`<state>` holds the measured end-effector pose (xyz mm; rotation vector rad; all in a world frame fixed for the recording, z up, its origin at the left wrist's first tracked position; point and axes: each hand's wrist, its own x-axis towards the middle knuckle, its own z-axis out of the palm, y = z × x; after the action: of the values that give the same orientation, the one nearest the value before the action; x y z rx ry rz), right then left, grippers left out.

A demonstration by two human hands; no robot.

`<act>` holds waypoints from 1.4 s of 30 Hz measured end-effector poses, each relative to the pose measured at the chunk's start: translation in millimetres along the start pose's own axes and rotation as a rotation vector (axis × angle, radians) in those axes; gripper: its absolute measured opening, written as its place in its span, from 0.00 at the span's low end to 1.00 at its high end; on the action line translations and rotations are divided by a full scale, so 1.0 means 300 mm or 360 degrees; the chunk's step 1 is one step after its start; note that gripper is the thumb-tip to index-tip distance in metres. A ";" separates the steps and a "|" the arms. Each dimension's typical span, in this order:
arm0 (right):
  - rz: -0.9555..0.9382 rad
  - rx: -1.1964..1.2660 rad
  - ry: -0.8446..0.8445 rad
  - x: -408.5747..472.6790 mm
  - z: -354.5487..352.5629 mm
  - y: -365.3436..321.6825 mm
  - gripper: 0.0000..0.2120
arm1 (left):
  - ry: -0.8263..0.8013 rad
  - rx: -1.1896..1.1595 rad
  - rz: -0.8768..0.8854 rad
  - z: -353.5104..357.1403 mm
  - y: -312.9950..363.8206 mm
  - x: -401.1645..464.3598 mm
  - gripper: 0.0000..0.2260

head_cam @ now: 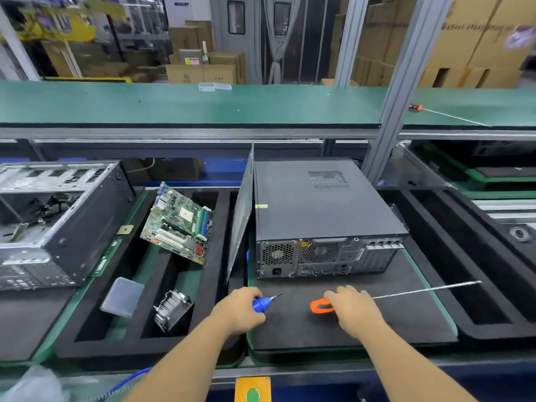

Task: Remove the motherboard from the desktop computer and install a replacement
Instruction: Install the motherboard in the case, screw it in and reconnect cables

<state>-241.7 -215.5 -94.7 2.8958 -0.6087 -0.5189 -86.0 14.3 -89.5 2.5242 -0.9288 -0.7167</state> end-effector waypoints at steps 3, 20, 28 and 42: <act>0.0199 0.0119 0.0032 0.019 0.023 0.048 0.25 | -0.0025 -0.0046 -0.0047 0.003 -0.015 0.014 0.15; 0.0120 -0.0181 -0.0033 0.097 0.090 0.182 0.18 | -0.0159 -0.0067 -0.0026 0.022 0.018 0.133 0.16; 0.0334 0.0259 -0.0130 0.073 0.051 0.223 0.13 | -0.0198 -0.0044 -0.0043 0.045 0.011 0.132 0.16; 0.0765 0.1010 -0.0225 0.148 0.073 0.266 0.09 | -0.0133 -0.0080 -0.0141 0.052 0.001 0.127 0.14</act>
<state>-240.7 -307.7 -112.4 3.0787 -1.7053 -0.5313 -70.0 -14.0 -114.7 2.5211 -0.8192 -0.8675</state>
